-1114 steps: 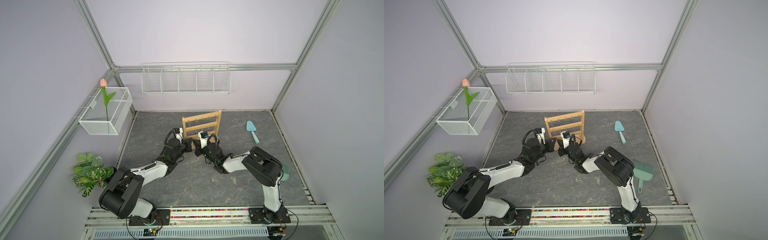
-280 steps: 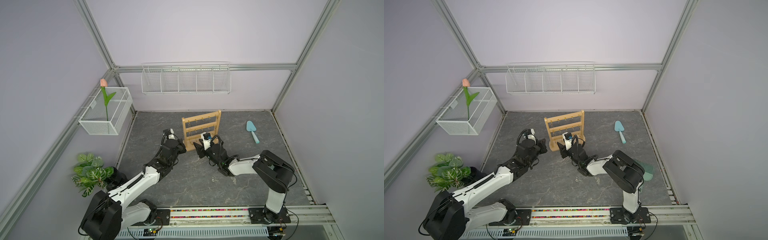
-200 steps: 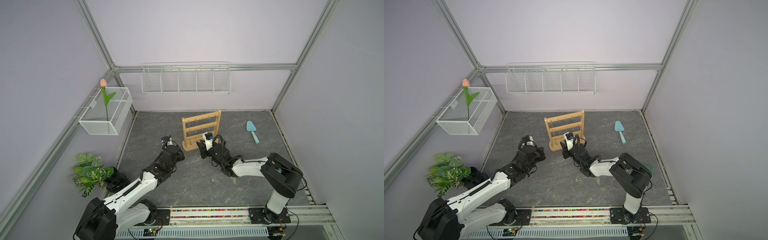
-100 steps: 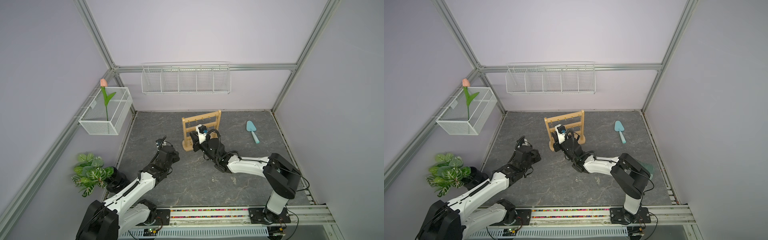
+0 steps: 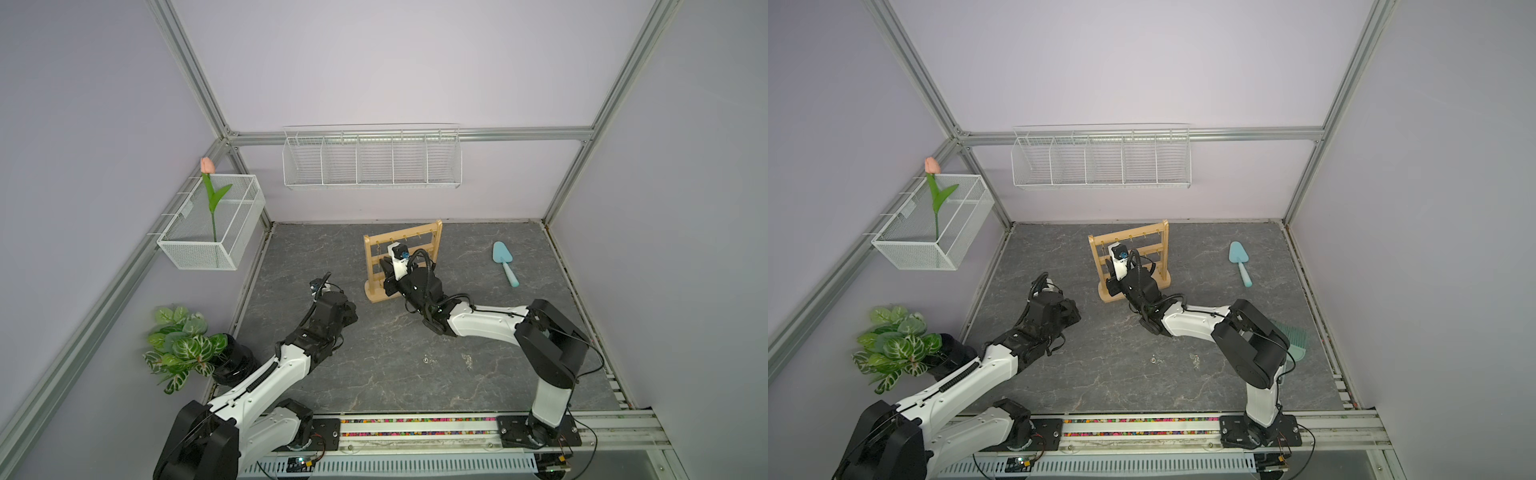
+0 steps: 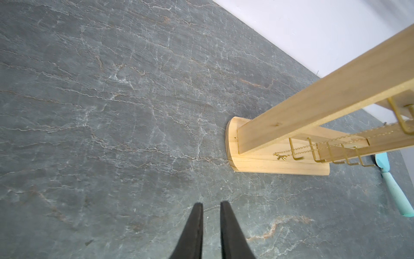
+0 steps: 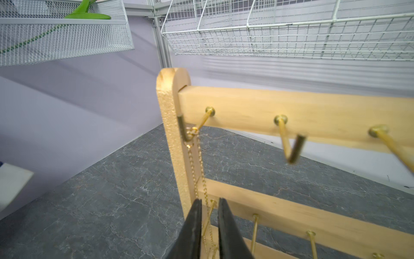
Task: Hang the necklace on the jewelry display stand
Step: Adjust the necklace on the stand.
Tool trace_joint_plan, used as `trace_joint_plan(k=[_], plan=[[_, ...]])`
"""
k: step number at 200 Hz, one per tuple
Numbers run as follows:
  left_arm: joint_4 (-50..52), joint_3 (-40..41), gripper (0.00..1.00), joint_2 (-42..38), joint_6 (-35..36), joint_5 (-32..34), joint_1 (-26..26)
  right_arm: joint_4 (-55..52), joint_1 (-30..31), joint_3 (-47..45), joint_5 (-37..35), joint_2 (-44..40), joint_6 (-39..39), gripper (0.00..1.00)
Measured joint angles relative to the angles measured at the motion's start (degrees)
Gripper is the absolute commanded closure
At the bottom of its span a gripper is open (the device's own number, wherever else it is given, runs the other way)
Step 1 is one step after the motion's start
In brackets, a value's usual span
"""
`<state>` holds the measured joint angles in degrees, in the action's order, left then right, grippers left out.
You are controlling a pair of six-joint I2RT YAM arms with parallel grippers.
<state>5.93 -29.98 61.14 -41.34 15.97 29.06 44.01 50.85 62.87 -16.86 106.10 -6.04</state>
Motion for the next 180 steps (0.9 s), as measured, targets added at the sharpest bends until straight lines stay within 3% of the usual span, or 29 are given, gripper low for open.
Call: trace_joint_plan(k=[180], plan=[[-1.03, 0.00, 0.82, 1.14, 0.00, -0.85, -0.55, 0.00, -0.50, 0.13, 1.05, 2.01, -0.13, 0.83]])
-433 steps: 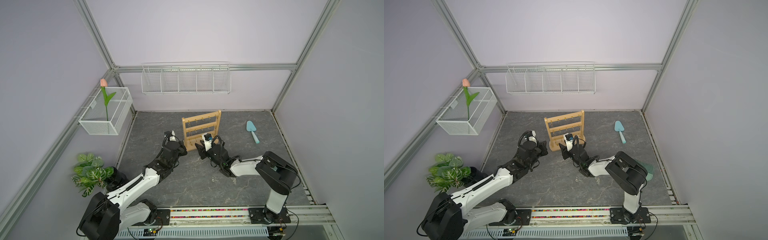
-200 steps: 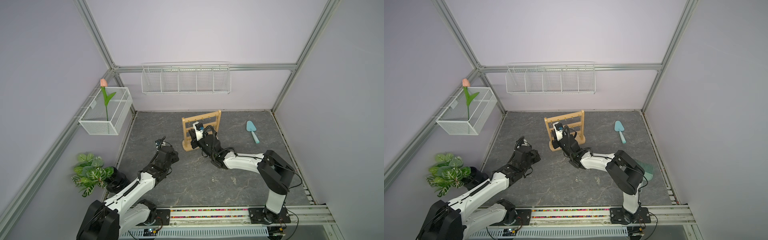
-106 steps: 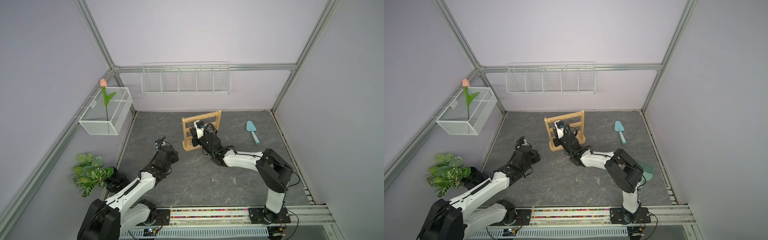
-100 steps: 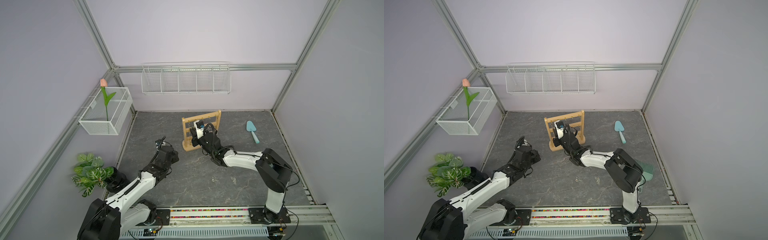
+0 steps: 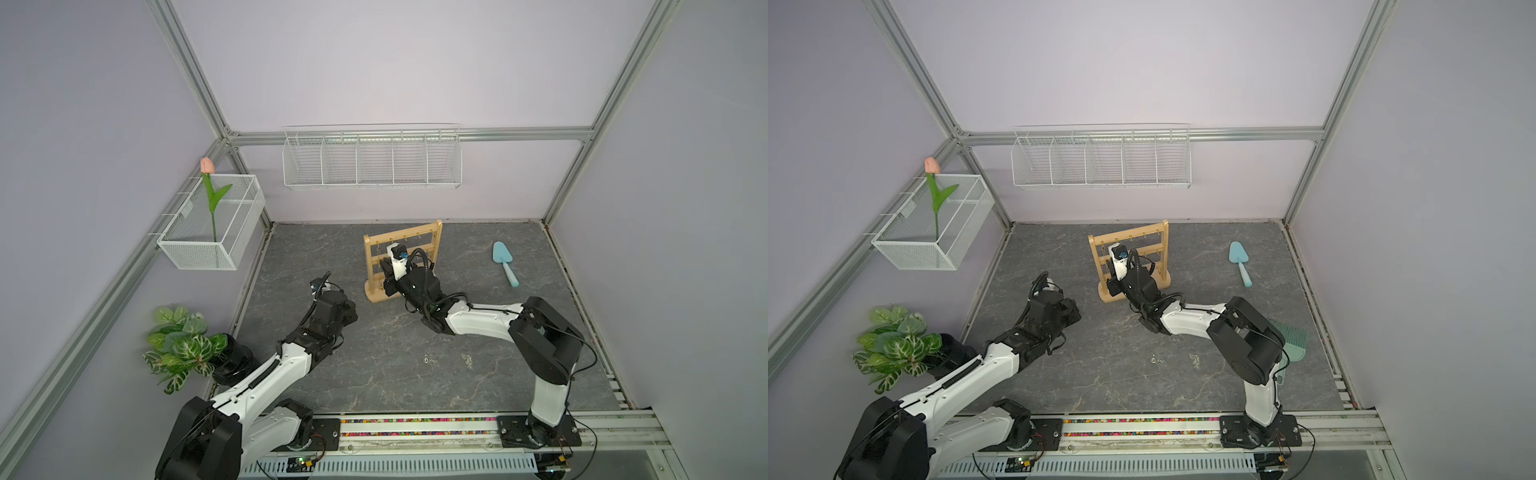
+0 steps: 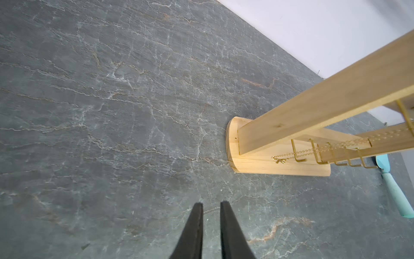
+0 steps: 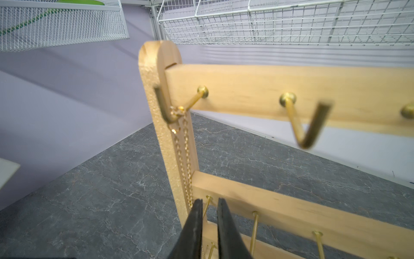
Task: Hang the necklace on the jewelry display stand
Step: Adjust the necklace on the stand.
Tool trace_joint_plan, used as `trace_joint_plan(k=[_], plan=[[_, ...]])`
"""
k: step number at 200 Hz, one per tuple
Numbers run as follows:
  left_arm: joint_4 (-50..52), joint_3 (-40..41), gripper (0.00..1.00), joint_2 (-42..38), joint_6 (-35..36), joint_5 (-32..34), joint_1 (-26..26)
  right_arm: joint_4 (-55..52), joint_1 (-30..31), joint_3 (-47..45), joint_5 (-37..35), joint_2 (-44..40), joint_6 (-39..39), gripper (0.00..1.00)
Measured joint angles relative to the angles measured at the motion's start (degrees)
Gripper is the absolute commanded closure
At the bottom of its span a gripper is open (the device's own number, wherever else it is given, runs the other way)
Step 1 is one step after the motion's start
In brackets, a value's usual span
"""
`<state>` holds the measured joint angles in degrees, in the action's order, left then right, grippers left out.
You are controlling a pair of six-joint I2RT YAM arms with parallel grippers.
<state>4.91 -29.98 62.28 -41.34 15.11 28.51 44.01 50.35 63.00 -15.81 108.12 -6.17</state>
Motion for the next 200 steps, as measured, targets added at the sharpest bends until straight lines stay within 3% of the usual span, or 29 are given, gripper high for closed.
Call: trace_joint_plan(k=[200], plan=[[-0.33, 0.00, 0.82, 0.85, 0.02, -0.17, 0.00, 0.39, 0.52, -1.07, -0.46, -0.35, 0.22, 0.84]])
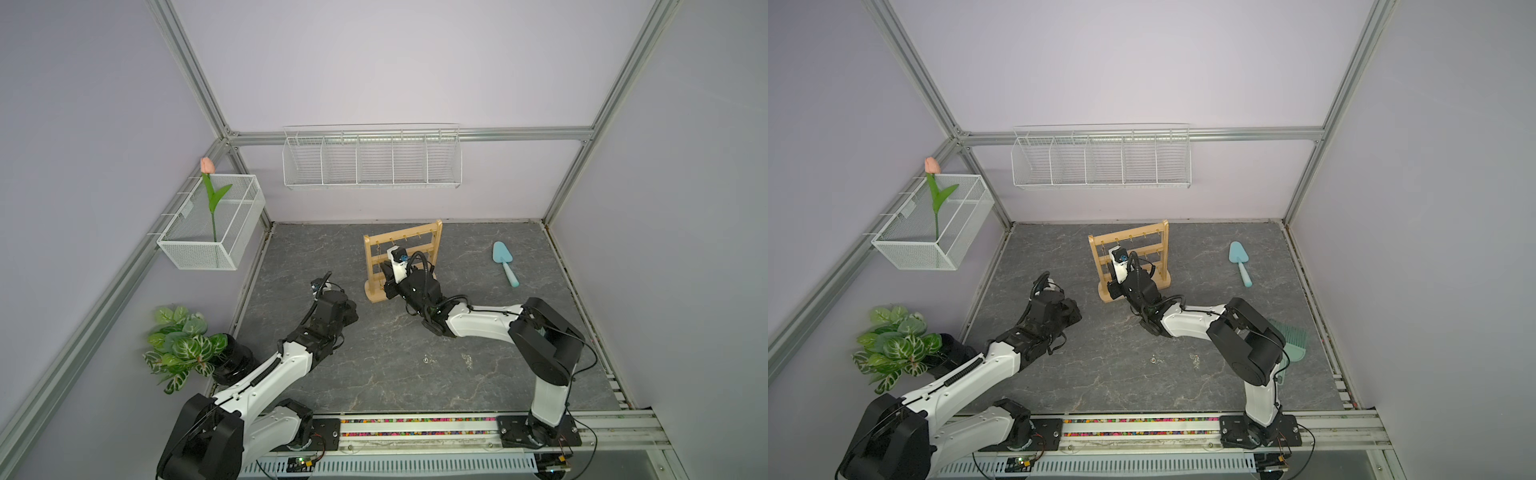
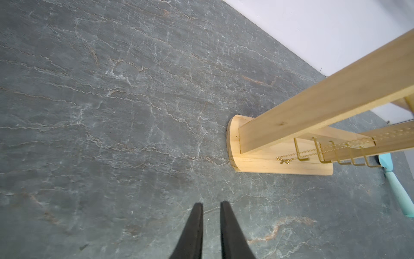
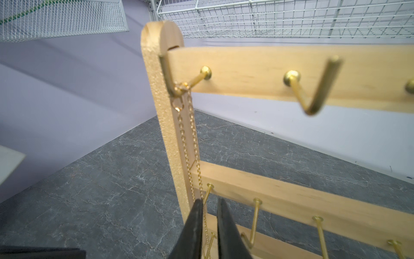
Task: Hang the necklace on the jewelry display stand
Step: Adjust the necklace on the stand.
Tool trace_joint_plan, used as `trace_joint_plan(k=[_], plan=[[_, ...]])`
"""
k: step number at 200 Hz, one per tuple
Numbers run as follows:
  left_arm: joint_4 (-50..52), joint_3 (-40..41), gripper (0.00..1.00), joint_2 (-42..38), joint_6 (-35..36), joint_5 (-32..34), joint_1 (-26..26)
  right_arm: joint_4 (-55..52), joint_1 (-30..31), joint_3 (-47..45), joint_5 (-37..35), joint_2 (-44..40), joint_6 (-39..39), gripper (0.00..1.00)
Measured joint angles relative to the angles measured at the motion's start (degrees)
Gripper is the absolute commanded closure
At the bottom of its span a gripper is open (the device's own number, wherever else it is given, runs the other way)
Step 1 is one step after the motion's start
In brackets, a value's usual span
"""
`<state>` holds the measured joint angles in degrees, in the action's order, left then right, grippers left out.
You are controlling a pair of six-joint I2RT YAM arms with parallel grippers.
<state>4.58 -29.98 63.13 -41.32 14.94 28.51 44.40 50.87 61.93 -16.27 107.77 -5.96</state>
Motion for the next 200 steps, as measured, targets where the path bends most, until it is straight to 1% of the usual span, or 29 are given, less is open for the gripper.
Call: trace_joint_plan(k=[95, 129, 200], plan=[[0.04, -0.02, 0.82, 0.00, 0.00, 0.02, 0.00, -0.07, -0.15, 2.69, 0.07, 0.17, -0.02, 0.87], [0.02, -0.02, 0.82, 0.00, 0.00, 0.02, 0.00, -0.07, -0.15, 2.78, 0.09, 0.28, -0.11, 0.93], [0.04, -0.02, 0.81, 0.00, 0.00, 0.02, 0.00, -0.07, -0.15, 2.78, 0.50, 1.01, -0.22, 0.93]])
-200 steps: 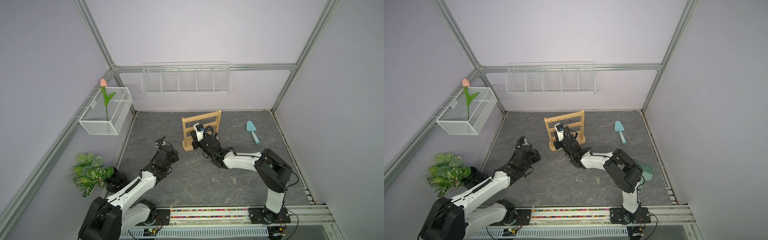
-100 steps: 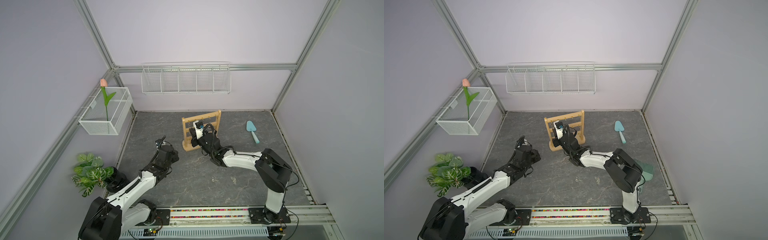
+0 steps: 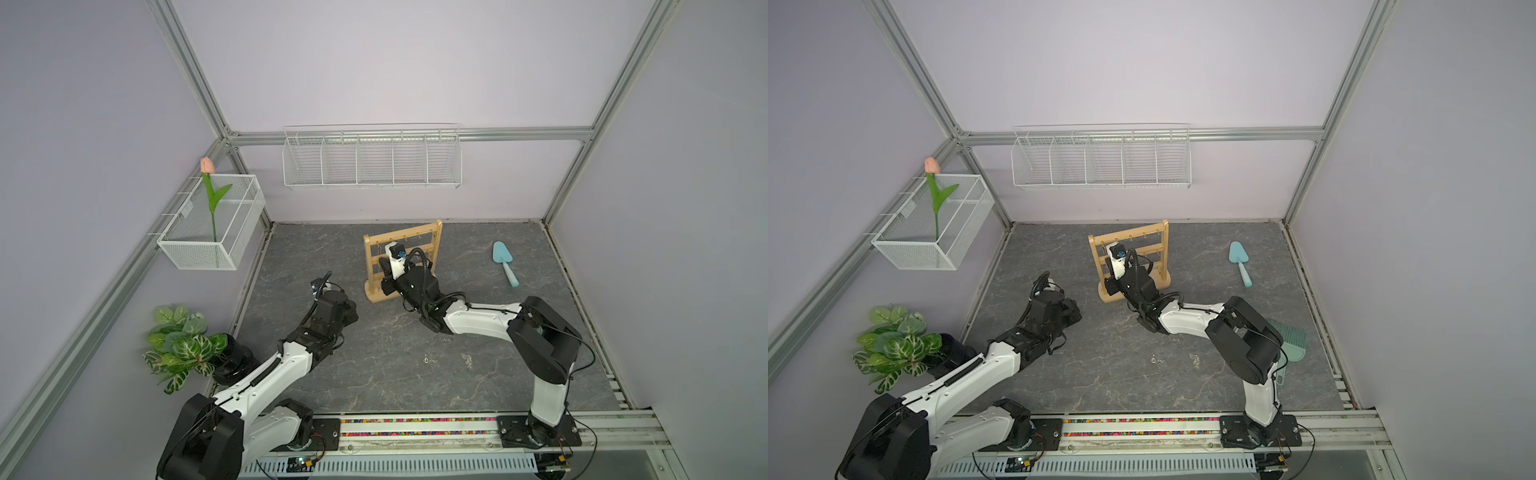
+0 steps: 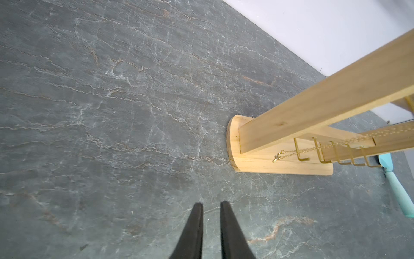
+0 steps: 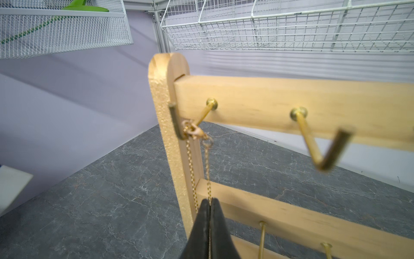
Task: Hang the necklace on the jewelry display stand
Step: Adjust the necklace on the stand.
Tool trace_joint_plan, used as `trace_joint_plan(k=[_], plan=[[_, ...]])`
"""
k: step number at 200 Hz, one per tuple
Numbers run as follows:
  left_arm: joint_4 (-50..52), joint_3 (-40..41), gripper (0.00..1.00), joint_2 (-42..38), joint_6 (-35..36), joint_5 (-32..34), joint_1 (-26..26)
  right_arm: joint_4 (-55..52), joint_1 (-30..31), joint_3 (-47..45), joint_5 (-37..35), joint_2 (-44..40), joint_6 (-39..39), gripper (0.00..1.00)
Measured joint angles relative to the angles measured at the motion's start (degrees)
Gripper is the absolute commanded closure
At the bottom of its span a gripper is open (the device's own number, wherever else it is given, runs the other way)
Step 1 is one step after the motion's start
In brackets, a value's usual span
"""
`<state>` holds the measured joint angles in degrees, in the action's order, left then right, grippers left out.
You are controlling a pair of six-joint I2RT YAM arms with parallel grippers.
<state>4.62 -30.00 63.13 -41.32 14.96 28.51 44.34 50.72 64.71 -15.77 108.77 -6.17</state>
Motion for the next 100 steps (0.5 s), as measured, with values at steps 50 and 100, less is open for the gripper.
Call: trace_joint_plan(k=[50, 100], plan=[[-0.02, 0.00, 0.82, 0.00, 0.00, 0.00, 0.00, 0.00, 0.00, -0.02, 0.00, 0.00, 0.00, 0.92], [-0.02, 0.00, 0.81, 0.00, 0.00, 0.00, -0.02, 0.09, 0.00, -0.26, -0.04, 0.00, -0.28, 0.81]])
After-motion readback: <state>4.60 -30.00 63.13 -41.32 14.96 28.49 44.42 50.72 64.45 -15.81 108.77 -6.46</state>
